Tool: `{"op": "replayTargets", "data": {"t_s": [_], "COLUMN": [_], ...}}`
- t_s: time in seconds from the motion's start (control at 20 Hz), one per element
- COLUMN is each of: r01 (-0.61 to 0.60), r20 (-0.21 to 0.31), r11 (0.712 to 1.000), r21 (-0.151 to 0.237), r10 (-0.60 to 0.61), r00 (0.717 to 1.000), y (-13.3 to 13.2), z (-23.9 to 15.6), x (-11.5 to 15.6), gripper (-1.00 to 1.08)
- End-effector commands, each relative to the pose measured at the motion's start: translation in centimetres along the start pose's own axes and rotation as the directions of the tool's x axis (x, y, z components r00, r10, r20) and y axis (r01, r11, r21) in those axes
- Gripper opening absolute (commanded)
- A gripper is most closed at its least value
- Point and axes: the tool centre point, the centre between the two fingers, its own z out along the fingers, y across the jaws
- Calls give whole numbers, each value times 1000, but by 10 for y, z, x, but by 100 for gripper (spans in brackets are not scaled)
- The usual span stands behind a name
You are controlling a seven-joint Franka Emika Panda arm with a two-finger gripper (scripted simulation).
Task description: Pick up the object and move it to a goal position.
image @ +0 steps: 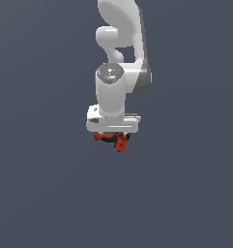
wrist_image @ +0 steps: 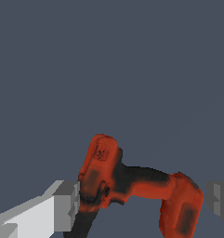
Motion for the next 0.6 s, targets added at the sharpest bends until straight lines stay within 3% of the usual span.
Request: {"op": "replayTargets", "data": {"t_s": [0.0, 0.55], "r01": [0, 2], "r20": [0, -15], "r11": [1000, 1000], "r21": [0, -1], "r10": [0, -2], "r00": [1000, 1000], "y": [0, -1], "z": [0, -5], "x": [0, 4], "gripper": [68, 68]}}
